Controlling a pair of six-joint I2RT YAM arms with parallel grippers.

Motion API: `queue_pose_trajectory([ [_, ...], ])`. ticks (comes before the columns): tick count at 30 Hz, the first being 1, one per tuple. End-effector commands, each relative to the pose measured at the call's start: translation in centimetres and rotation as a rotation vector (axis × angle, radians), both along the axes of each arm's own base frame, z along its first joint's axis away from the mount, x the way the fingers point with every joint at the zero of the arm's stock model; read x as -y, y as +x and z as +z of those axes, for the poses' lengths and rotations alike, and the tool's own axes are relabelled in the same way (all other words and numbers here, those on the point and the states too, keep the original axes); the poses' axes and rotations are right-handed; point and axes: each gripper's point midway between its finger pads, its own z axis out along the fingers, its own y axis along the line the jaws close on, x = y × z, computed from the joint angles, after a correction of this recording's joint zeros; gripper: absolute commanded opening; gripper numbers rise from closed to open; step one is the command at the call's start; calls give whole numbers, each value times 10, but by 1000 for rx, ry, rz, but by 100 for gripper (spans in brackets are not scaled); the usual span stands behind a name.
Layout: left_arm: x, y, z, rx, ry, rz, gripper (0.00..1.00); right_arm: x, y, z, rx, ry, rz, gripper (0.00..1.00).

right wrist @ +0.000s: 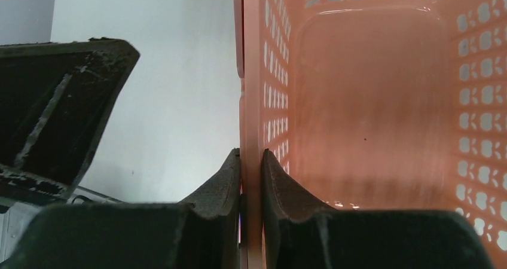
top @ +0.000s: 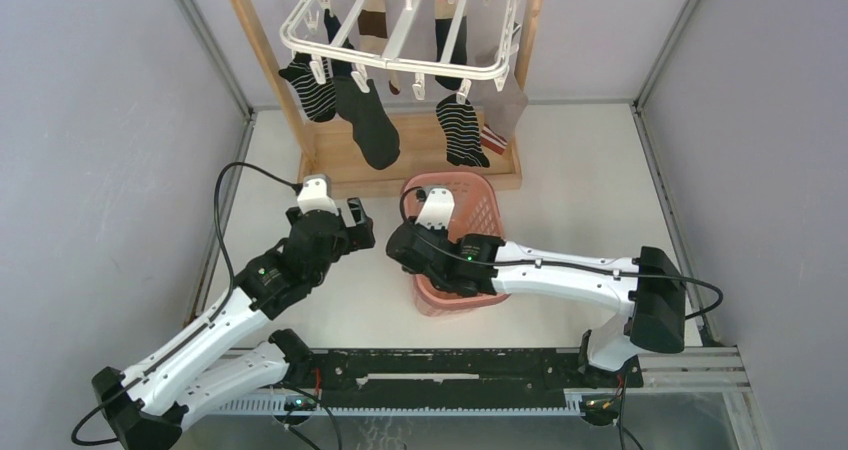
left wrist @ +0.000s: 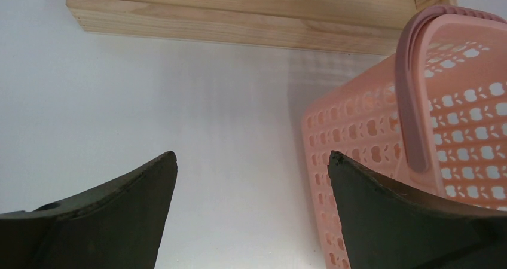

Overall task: Remove the socks clipped to the hanger
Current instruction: Move the bin to the center of the board.

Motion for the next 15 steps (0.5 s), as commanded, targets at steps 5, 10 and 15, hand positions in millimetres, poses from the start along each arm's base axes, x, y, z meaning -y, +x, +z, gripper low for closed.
queue_pose_trajectory([
  [5, -7, 0, -4, -6, -6, 33, 100, -47, -7, 30, 24, 141, 20, 29],
  [10, -8, 1, -8, -18, -9, 43, 100, -57, -17, 35, 30, 137, 89, 50],
  [15, -10, 1, -7, -16, -27, 55, 100, -61, -27, 46, 45, 125, 145, 63],
])
